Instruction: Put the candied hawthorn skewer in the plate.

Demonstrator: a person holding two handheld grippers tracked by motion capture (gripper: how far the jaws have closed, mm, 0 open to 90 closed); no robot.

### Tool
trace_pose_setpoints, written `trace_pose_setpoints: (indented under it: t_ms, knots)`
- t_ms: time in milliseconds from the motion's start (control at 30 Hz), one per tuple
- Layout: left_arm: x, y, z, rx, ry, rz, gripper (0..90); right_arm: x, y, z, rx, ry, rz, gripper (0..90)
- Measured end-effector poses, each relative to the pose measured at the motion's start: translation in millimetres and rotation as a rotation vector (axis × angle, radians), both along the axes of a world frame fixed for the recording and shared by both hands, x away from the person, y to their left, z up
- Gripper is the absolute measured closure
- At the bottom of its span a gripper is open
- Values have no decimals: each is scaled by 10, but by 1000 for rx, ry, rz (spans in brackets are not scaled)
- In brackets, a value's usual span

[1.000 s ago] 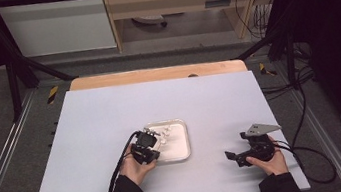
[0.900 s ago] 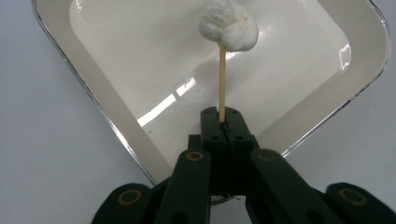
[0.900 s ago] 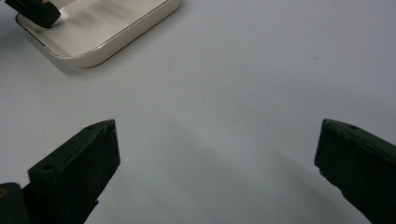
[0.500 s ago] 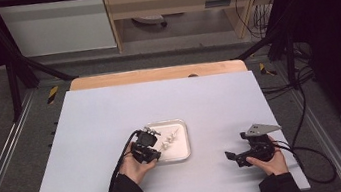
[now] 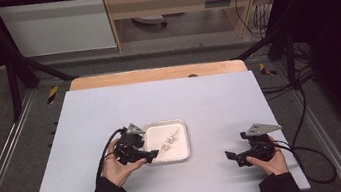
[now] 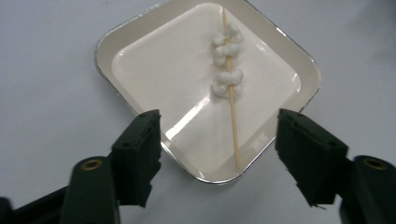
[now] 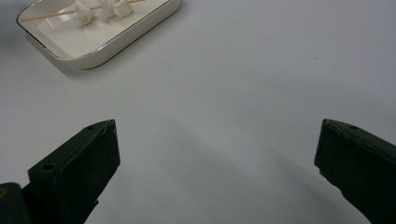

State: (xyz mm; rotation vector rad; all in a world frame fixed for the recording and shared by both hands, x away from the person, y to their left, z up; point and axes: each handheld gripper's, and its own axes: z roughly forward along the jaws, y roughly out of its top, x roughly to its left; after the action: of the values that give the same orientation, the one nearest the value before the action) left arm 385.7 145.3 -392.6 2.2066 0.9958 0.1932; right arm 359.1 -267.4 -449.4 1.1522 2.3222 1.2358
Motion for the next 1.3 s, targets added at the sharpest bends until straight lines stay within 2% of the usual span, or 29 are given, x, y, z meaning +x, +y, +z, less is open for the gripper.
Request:
trace_pose_setpoints:
  t_ms: [67, 100, 133, 200, 300, 467, 633, 767, 833, 1033, 1300]
  knots:
    - [-32, 74, 20, -12, -27, 7, 242, 0, 0, 1, 1, 1, 1, 7]
    - [-56, 105, 21, -12, -53, 13, 204, 0, -1, 1, 2, -1, 0, 7]
    - [-72, 140, 20, -13, -62, 22, 152, -1, -2, 2, 1, -2, 0, 7]
    - [-93, 221, 7, -35, -53, 22, 136, -3, -2, 5, 4, 1, -1, 7]
    - [-138, 348, -39, -48, -76, 32, 105, -5, -4, 7, 5, 3, -1, 7]
    - [-220, 576, -132, -77, -122, 71, 87, -6, -3, 5, 6, 4, -1, 7]
    - [-308, 795, -250, -103, -140, 89, 88, -7, -3, 4, 6, 9, 2, 7]
    - [-366, 927, -350, -94, -162, 94, 87, -11, -2, -1, 2, 11, 3, 7]
    - [-386, 972, -389, -76, -165, 97, 87, -13, 1, -4, 0, 17, 0, 7]
    - [-424, 1081, -476, -83, -180, 101, 87, -22, -3, -20, 0, 19, 1, 7]
    - [-431, 1138, -522, -84, -173, 106, 87, -24, 12, -41, -7, 23, 10, 7]
